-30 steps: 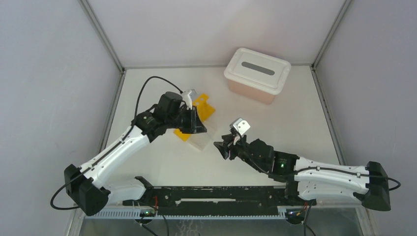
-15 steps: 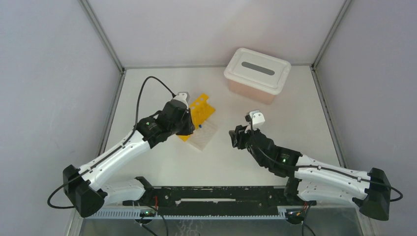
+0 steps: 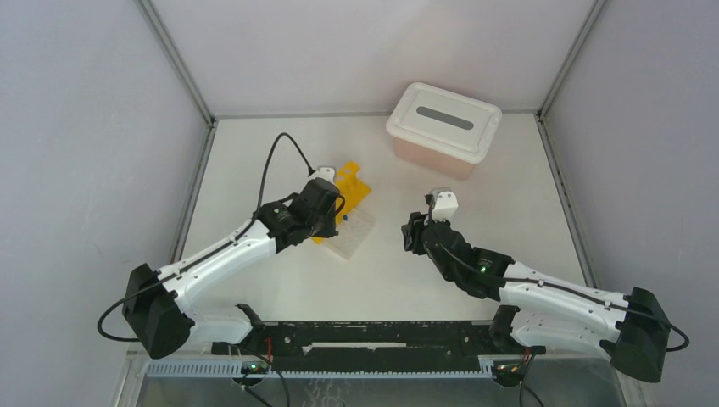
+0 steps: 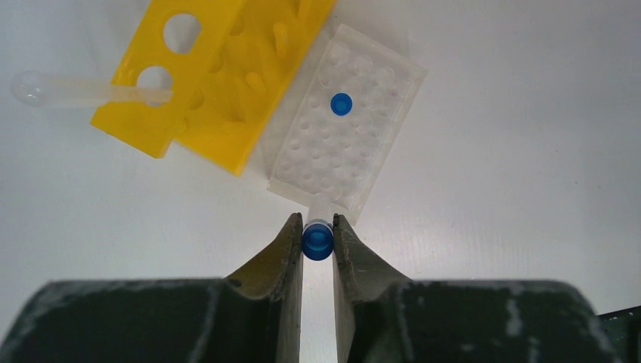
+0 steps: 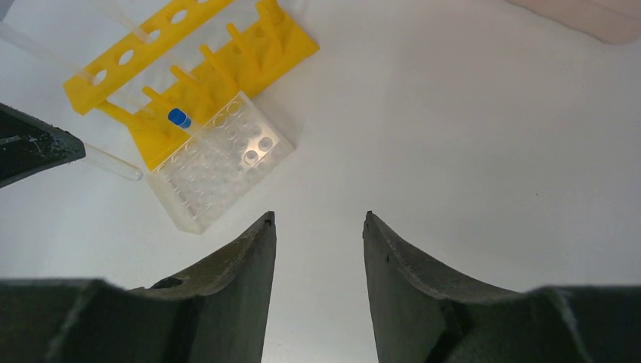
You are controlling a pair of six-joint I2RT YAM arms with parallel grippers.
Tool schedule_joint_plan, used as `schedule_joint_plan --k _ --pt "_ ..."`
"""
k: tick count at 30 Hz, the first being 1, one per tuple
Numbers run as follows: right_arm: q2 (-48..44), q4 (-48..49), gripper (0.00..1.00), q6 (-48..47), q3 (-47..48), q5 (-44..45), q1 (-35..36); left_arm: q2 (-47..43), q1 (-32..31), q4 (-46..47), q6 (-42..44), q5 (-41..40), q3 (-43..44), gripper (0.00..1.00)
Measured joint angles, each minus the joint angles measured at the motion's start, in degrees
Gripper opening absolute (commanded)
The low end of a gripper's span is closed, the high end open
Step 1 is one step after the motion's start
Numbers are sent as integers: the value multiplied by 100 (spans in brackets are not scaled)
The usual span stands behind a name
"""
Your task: Organize the chemistry lab equipment
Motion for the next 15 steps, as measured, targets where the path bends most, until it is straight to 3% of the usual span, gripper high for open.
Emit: schedule_joint_plan --k 15 --pt "96 2 53 61 -96 -164 -160 313 -98 612 33 -199 -404 8"
